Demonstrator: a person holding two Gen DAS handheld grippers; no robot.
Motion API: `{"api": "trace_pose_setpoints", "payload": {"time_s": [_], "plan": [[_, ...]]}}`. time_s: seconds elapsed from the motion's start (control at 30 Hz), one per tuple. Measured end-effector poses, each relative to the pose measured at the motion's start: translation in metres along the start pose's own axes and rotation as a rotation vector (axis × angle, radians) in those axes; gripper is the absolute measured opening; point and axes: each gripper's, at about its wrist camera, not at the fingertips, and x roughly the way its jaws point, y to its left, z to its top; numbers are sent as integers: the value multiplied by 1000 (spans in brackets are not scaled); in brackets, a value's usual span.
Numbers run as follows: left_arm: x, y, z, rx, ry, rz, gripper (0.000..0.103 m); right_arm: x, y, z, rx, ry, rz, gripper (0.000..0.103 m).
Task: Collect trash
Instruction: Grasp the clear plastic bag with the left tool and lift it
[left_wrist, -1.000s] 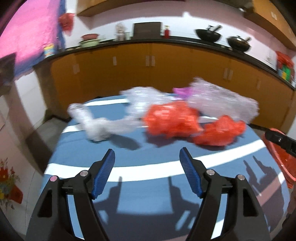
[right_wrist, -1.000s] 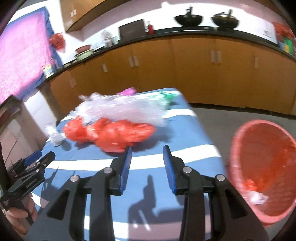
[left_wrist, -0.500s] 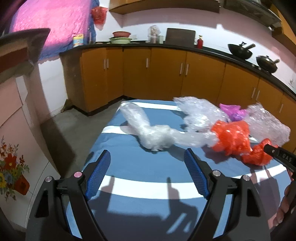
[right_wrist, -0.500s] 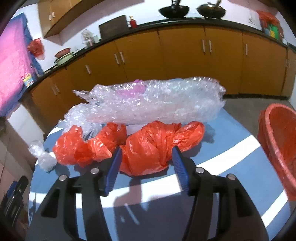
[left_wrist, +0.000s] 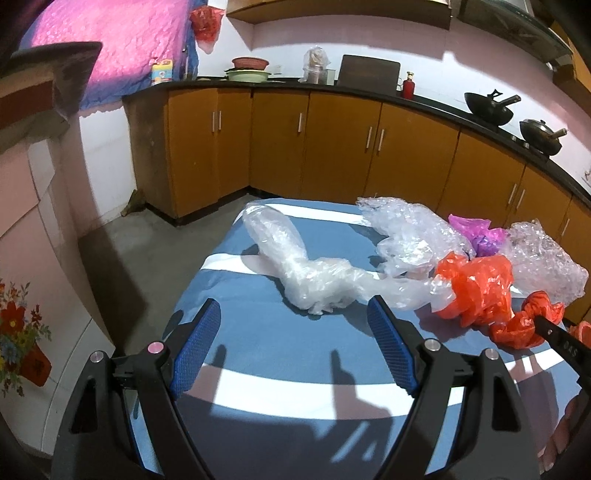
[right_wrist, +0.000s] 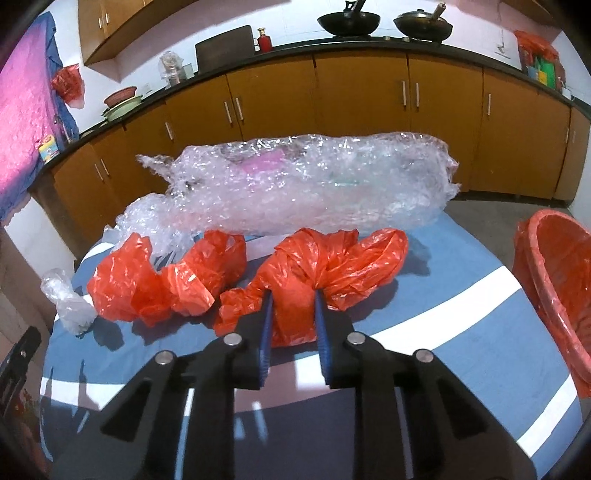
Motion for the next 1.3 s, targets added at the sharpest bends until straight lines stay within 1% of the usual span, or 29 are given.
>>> {"api": "trace_pose_setpoints", "payload": {"time_s": [0.13,0.3,0.4,0.47,0.6,0.67,0.7,0.77,0.8,0.87,0.9,0.93,0.97,1.0,1.07,1.13,1.17,1.3], "plan": [[2,-6,3,16,-5,-7,85,-5,-5,-2,-16,9,6,19],[5,-19,13,30,-14,-35,90,-12,-15,-1,-12,24,12,19],[16,-29,21,36,-1,-39,91,-15,-19,-1,-8,33,19,19],[26,-33,28,43,20,-17,91,-18,-22,-1,-10,38,24,19],[45,-29,37,39,67,67,91,-24,-25,-3,-19,41,35,19],[54,-25,37,28,103,69,90,-24,-26,-5,-18,45,39,19],[61,-23,36,24,136,71,89,-23,-25,-6,-18,49,40,19],[70,-20,33,15,182,58,81,-23,-24,-7,-23,48,41,19],[73,-19,31,8,198,49,79,-23,-24,-7,-26,48,43,19],[78,-17,25,-5,226,24,65,-24,-24,-7,-28,48,46,19],[80,-17,22,-5,240,10,61,-25,-24,-7,-29,49,47,19],[82,-17,19,-3,251,-2,55,-24,-24,-6,-29,48,45,19],[82,-17,17,0,254,-10,47,-25,-25,-6,-30,48,45,19],[82,-17,15,2,260,-21,43,-25,-25,-7,-31,48,44,19],[80,-16,15,-2,257,-42,30,-26,-26,-8,-33,48,40,19],[77,-14,12,3,253,-53,21,-27,-28,-8,-30,47,40,19],[74,-13,11,2,250,-59,8,-28,-28,-8,-29,46,40,19],[63,-11,10,-16,239,-79,7,-33,-30,-9,-27,46,41,19]]}}
